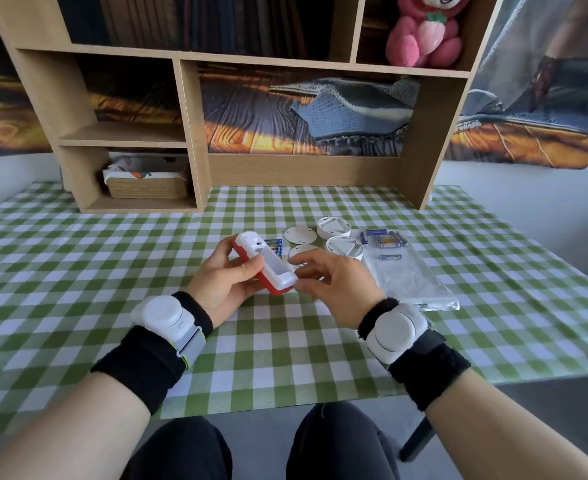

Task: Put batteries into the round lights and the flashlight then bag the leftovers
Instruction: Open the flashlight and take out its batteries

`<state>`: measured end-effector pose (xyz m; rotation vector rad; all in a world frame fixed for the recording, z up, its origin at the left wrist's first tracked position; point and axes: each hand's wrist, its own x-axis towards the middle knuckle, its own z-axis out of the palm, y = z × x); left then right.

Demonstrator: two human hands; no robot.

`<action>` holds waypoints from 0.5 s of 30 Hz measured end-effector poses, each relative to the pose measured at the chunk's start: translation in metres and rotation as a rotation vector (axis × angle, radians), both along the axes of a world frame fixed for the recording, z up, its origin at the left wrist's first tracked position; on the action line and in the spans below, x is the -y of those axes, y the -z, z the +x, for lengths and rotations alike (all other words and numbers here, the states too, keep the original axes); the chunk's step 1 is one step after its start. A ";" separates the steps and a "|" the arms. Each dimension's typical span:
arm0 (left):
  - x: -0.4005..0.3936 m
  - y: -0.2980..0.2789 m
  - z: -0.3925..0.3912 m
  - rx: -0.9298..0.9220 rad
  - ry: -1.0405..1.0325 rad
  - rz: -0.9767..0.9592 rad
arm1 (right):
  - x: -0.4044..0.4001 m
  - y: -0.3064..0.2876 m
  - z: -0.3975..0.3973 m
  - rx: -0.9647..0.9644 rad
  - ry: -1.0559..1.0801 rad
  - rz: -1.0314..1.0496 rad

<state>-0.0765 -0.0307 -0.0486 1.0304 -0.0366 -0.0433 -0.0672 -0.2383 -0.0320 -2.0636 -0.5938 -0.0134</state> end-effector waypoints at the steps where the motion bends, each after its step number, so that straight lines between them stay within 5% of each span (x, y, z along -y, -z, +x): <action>1: 0.001 0.000 -0.001 0.003 0.003 0.021 | 0.004 0.001 -0.001 -0.028 0.014 0.044; 7: 0.024 -0.001 -0.010 0.015 -0.008 0.214 | 0.019 -0.002 -0.004 -0.108 0.072 0.220; 11: 0.041 0.000 -0.013 0.006 -0.062 0.227 | 0.026 -0.003 -0.012 0.067 0.109 -0.089; 15: 0.042 -0.001 -0.015 0.077 -0.120 0.742 | 0.035 0.002 -0.014 0.075 0.109 -0.122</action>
